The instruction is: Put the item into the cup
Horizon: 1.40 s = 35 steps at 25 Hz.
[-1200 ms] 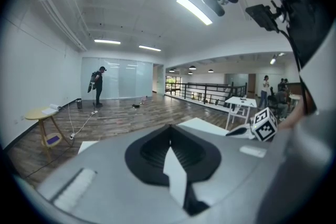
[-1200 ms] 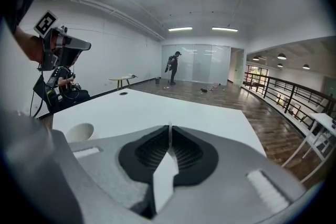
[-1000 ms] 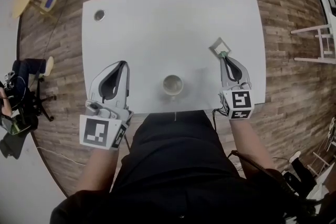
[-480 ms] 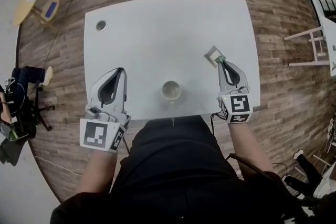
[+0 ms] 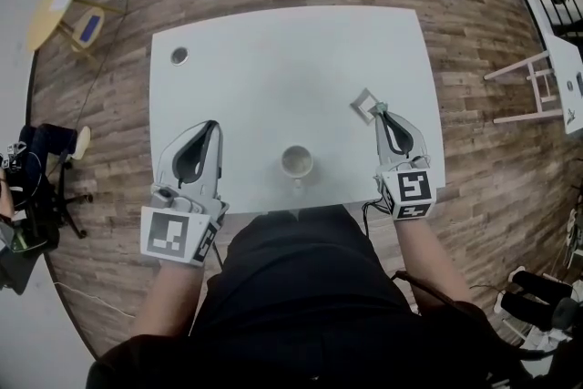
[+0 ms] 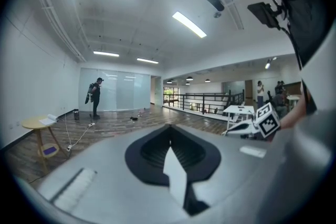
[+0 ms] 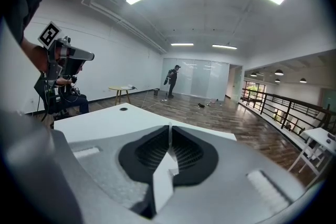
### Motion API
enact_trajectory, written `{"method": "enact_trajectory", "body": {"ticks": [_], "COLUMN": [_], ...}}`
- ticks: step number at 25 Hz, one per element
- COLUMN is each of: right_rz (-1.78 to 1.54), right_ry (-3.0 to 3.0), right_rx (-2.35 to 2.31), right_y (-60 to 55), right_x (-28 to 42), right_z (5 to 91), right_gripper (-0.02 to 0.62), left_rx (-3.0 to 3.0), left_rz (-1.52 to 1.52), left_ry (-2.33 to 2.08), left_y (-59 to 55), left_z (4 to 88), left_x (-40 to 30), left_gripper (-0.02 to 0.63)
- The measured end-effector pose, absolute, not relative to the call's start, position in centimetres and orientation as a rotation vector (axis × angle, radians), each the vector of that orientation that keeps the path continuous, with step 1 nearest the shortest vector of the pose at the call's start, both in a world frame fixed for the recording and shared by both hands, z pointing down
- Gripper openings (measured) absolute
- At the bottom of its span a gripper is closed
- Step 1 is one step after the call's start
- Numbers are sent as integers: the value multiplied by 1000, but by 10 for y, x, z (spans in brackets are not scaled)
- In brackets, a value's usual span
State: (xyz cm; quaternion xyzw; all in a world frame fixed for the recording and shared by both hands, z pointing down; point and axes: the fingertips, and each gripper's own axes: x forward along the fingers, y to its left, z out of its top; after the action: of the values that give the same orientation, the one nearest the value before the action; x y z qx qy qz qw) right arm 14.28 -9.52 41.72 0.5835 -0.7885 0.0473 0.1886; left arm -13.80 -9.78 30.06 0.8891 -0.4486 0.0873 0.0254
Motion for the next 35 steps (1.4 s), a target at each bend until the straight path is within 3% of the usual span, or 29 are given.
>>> {"method": "enact_trajectory", "body": {"ticks": [35], "right_rz": [33], "right_ry": [-2225], "right_rx": [1699], "right_y": [-90], "right_x": [149], "right_z": [385], "right_gripper": [17], "left_rx": [2799], "left_rz": [161], "left_ry": [-1404], "left_y": [-94], "left_z": [291], "left_x": [-138], "left_gripper": [-2]}}
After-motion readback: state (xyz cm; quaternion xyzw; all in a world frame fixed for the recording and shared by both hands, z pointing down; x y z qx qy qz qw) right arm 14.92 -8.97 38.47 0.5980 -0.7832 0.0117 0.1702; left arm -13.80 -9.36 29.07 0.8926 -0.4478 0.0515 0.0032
